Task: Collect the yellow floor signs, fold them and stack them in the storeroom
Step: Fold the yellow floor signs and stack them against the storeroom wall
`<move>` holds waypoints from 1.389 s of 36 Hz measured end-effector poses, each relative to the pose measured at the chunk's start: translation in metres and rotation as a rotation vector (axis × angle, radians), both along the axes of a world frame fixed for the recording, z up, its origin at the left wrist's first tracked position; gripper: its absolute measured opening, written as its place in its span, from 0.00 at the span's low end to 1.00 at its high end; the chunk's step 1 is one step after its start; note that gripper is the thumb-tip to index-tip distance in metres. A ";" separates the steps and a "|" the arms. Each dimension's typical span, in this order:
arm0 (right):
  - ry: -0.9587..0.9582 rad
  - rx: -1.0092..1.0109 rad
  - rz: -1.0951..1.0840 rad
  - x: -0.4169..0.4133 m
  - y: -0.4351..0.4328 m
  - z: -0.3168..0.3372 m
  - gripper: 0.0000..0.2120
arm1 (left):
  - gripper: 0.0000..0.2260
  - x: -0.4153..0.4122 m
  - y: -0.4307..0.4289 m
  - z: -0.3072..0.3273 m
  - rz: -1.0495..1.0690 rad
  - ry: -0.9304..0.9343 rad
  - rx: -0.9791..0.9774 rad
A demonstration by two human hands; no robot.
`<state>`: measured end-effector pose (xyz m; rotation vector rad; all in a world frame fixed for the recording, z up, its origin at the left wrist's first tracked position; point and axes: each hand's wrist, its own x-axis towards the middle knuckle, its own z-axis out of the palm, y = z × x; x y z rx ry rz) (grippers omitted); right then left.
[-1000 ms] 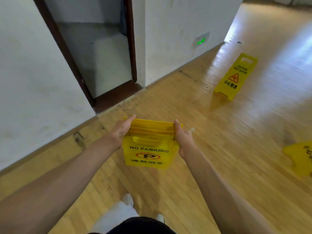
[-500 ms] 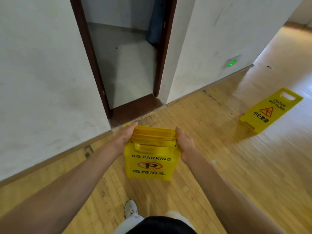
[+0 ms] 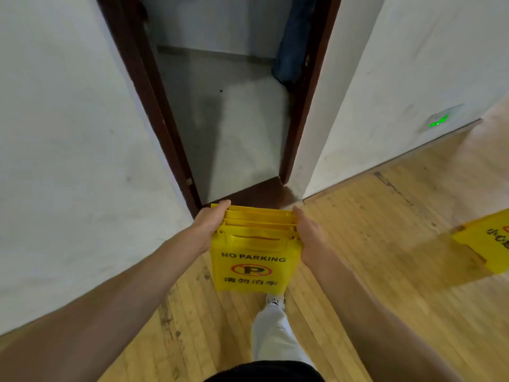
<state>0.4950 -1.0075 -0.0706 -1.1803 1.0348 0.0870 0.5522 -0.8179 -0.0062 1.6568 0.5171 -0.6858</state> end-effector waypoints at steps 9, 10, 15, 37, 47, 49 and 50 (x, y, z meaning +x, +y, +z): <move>-0.018 0.025 0.116 0.145 -0.076 -0.021 0.43 | 0.12 0.136 -0.078 0.007 0.117 -0.029 0.081; -0.017 0.025 0.119 0.162 -0.081 -0.017 0.41 | 0.13 0.149 -0.085 0.009 0.137 -0.036 0.079; -0.048 -0.034 0.179 0.236 -0.100 0.000 0.40 | 0.12 0.214 -0.104 0.014 0.206 -0.026 0.053; 0.047 -0.139 0.230 0.591 -0.081 0.046 0.35 | 0.23 0.572 -0.089 -0.019 0.320 0.065 0.057; 0.016 -0.181 0.250 0.715 -0.074 0.063 0.31 | 0.20 0.681 -0.083 -0.010 0.368 -0.009 0.093; -0.007 -0.160 0.263 0.745 -0.075 0.058 0.33 | 0.20 0.704 -0.083 -0.014 0.388 -0.006 0.072; -0.014 -0.151 0.261 0.758 -0.076 0.054 0.36 | 0.19 0.714 -0.084 -0.015 0.390 -0.001 0.062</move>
